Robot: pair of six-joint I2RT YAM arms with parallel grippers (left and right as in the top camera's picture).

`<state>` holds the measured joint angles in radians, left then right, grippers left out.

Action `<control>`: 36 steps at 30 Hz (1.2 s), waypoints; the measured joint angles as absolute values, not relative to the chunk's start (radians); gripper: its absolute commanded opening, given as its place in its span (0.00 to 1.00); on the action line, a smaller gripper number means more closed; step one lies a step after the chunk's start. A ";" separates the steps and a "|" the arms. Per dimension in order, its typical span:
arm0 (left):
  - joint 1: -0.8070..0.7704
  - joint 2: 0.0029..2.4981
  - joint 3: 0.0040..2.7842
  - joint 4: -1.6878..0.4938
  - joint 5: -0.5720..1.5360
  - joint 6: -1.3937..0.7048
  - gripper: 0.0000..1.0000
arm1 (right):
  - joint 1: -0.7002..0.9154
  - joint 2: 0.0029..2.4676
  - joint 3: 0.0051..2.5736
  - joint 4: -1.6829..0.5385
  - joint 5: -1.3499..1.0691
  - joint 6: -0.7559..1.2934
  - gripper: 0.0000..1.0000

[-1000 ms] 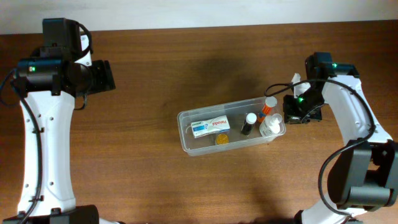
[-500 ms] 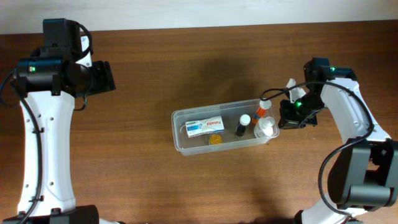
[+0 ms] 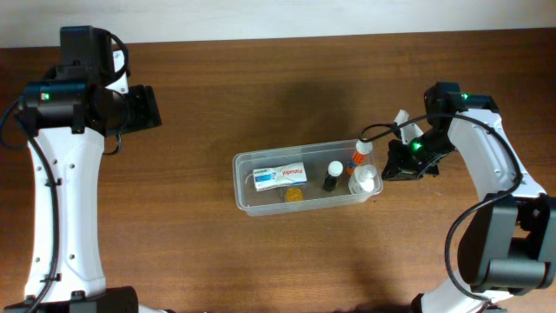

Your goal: Pack container

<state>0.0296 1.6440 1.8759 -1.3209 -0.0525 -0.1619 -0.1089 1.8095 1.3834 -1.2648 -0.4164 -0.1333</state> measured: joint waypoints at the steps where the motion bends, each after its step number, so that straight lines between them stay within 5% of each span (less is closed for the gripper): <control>1: 0.030 1.644 1.876 -1.321 -0.052 -0.162 0.70 | -0.109 1.810 1.383 -1.265 -0.422 -0.135 0.08; 36: 0.030 1.644 1.876 -1.325 -0.052 -0.162 0.70 | -0.241 1.810 1.389 -1.191 -0.392 -0.130 0.08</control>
<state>0.0296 1.6440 1.8759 -1.3251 -0.0525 -0.1619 -0.2405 1.8095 1.3891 -1.1912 -0.3923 -0.1299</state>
